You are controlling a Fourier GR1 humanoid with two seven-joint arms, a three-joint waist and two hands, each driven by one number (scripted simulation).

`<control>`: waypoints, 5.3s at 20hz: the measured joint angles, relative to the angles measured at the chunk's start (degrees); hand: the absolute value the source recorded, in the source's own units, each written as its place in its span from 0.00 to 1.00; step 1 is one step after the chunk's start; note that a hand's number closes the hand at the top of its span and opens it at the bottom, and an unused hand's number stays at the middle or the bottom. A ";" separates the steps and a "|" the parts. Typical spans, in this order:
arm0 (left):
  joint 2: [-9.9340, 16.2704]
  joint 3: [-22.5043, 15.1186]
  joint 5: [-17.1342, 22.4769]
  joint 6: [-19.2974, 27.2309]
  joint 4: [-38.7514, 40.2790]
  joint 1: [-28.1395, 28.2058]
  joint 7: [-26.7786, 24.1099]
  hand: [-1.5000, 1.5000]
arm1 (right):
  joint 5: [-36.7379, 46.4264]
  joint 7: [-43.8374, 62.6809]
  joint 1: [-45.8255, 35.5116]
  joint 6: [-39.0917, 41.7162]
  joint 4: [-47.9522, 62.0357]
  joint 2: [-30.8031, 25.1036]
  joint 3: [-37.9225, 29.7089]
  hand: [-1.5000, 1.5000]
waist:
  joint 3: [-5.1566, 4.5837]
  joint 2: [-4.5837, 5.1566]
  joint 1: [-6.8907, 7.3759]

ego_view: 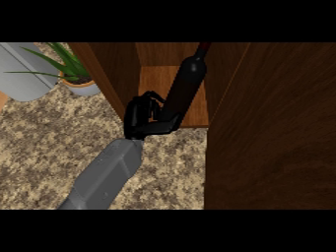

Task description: Pick up the wine, place it into the cabinet and close the cabinet

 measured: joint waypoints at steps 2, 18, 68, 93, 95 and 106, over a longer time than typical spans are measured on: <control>0.00 -0.86 2.37 0.23 1.26 -1.78 -0.02 1.00 | 1.57 -0.38 -0.40 -0.37 0.56 0.82 1.71 0.00 | 0.00 0.07 -0.23; 0.01 -0.38 10.04 -1.00 12.79 -13.59 0.62 1.00 | 1.17 -2.95 -1.03 1.18 3.43 -0.12 0.29 0.00 | 0.00 0.27 -0.78; 12.86 -12.81 -1.79 8.89 -37.08 12.43 5.75 0.00 | 3.02 3.11 -0.90 -2.31 -2.96 0.44 2.88 0.00 | 0.06 -0.78 2.62; 33.99 -6.29 -8.46 15.15 -85.53 49.81 11.76 0.00 | -0.91 9.13 6.04 11.68 -7.42 -7.72 15.46 1.00 | -0.02 -0.46 1.95; 35.72 -4.42 -7.85 13.68 -87.89 53.87 10.52 0.00 | -0.97 10.79 5.79 10.69 -7.58 -6.77 18.48 1.00 | -0.01 -0.42 2.12; 42.71 12.83 1.82 -0.59 -91.79 70.41 6.20 0.00 | 8.54 19.39 -1.15 0.09 -9.07 1.06 37.83 1.00 | -0.10 -0.66 2.48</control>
